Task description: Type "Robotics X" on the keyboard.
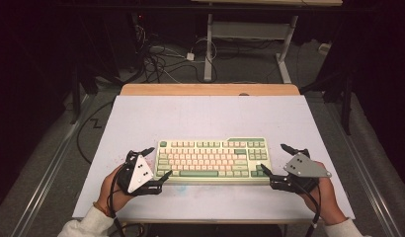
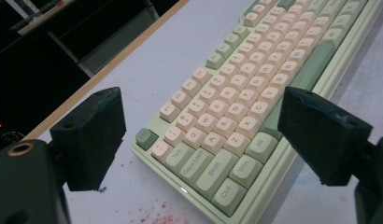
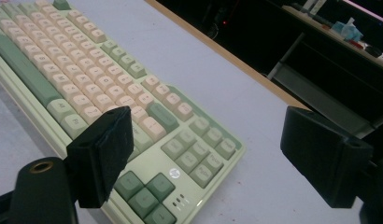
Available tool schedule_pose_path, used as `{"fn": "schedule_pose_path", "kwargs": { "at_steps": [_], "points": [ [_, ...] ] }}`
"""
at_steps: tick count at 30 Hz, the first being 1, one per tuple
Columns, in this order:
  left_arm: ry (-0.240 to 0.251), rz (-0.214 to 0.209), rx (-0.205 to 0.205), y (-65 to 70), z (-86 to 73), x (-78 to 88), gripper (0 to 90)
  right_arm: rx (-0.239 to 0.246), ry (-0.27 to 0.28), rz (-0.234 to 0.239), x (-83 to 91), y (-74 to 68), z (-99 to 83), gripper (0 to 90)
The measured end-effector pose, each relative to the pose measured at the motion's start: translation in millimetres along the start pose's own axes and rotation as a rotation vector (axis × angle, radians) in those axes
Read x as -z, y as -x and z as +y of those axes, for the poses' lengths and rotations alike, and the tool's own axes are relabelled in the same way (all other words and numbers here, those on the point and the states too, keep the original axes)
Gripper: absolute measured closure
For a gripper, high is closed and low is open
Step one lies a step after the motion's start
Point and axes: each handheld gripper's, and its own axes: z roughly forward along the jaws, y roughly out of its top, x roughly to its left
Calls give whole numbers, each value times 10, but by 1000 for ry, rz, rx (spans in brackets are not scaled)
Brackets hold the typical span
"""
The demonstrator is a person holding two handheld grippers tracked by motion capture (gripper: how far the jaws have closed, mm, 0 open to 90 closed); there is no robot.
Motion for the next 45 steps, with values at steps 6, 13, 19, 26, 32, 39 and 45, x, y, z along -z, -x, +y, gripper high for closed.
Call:
{"fn": "schedule_pose_path", "kwargs": {
  "at_steps": [6, 13, 19, 26, 32, 39, 45],
  "points": [
    [-8, 9, 9, -16, -72, 43, 148, -4, -8, -13, 71, 55, -73, 178],
    [-23, 10, 20, -36, -159, 82, 148, -19, -18, -25, 157, 104, -161, 178],
    [-36, 12, 26, -39, -230, 102, 148, -27, -17, -36, 194, 125, -223, 178],
    [-74, 24, 47, -71, -376, 123, 148, -35, -18, -53, 213, 146, -311, 176],
    [-95, 25, 68, -84, -488, 136, 148, -58, -15, -80, 254, 166, -437, 176],
    [-117, 21, 93, -88, -584, 138, 148, -98, -28, -86, 263, 139, -613, 176],
    [-126, 21, 89, -61, -604, 128, 148, -96, -34, -75, 246, 107, -656, 175]
  ]
}}
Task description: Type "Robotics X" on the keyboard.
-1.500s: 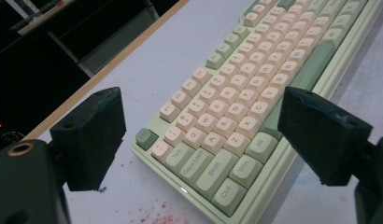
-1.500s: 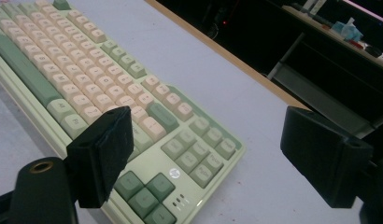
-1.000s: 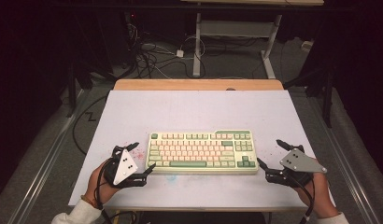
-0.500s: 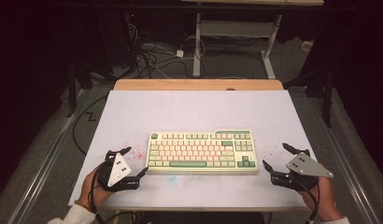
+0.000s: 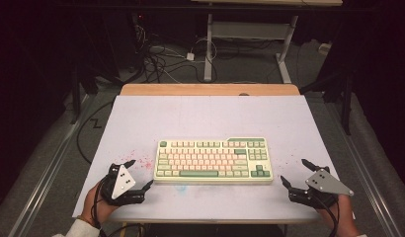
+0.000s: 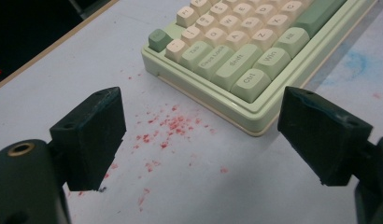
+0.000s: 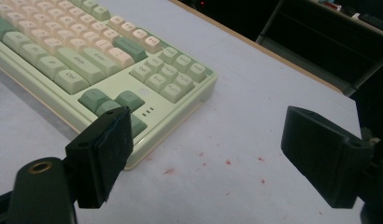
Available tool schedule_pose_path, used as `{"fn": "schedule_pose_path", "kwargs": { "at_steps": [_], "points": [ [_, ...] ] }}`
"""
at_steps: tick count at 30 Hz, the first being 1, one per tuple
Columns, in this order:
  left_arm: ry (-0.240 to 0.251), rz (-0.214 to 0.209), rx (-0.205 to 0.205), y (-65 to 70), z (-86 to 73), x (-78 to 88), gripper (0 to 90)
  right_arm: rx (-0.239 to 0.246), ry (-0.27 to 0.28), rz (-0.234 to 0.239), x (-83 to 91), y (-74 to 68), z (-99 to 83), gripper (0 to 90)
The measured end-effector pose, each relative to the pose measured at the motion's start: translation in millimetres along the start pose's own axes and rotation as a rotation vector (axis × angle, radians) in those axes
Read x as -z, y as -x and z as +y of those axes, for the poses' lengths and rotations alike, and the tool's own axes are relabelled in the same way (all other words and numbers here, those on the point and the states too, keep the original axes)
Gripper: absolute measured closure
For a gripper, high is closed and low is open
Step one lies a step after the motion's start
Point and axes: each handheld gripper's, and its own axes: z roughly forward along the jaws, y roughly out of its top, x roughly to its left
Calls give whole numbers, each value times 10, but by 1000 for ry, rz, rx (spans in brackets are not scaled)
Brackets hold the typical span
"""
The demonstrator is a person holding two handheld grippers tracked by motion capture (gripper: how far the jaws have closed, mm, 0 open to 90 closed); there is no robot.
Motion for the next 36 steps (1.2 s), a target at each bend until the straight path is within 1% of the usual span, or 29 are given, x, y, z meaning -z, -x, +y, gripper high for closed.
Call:
{"fn": "schedule_pose_path", "kwargs": {
  "at_steps": [2, 7, 9, 12, 16, 20, 25, 36],
  "points": [
    [-1, 3, 0, 4, -3, 0, 148, 7, 2, 2, -1, -15, 4, 175],
    [16, -5, 9, 6, -7, 13, 148, 19, 7, 6, 17, -59, 17, 173],
    [13, -8, -1, 14, -6, 11, 147, 16, 7, 3, 31, -72, 19, 172],
    [19, -9, 0, 12, -6, 13, 148, 20, 16, -1, 37, -73, 36, 172],
    [21, -11, 7, 4, -9, 10, 148, 15, 15, -1, 19, -75, 40, 172],
    [18, -11, 2, 19, -1, 9, 148, 23, 10, 6, 10, -82, 35, 171],
    [17, -14, 1, 22, 3, 3, 148, 16, 16, 6, 22, -79, 37, 171],
    [14, -20, -1, 25, 13, -16, 147, 18, 12, 10, 12, -78, 31, 169]
  ]
}}
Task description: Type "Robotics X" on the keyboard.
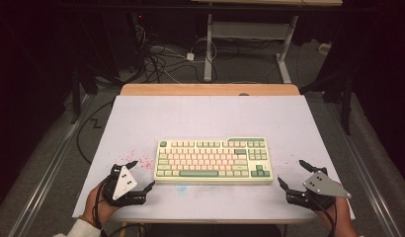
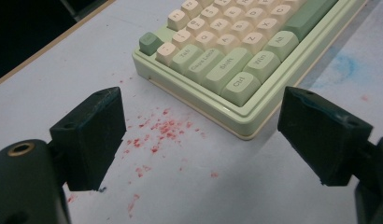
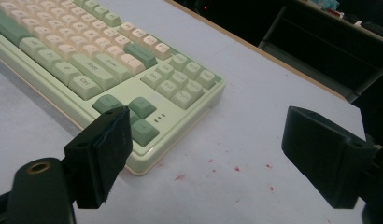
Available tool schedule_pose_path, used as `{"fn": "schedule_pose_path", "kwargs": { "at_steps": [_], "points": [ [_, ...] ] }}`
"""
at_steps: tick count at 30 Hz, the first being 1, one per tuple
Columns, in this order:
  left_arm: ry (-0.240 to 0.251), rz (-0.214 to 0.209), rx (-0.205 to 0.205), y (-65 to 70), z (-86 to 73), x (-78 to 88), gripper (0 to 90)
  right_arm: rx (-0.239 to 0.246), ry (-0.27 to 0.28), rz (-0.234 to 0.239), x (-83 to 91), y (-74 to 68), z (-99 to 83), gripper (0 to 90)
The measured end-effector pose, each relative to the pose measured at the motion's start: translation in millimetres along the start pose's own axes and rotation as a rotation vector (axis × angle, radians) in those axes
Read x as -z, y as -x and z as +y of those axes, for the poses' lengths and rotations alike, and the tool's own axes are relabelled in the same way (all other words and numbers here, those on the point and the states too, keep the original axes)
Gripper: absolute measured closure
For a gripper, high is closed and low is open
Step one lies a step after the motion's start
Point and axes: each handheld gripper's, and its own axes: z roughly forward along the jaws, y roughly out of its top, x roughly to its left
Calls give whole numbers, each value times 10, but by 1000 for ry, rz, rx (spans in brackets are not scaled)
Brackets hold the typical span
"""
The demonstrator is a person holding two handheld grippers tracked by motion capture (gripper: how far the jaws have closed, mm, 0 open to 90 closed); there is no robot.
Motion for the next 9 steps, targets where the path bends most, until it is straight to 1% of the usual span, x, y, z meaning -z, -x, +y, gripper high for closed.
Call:
{"fn": "schedule_pose_path", "kwargs": {
  "at_steps": [6, 9],
  "points": [
    [-1, -1, 2, -5, 12, -21, 147, 0, -4, 3, -3, 8, -10, 167],
    [-2, -2, 3, -5, 26, -44, 147, -9, -5, 4, -9, 18, -23, 167]
  ]
}}
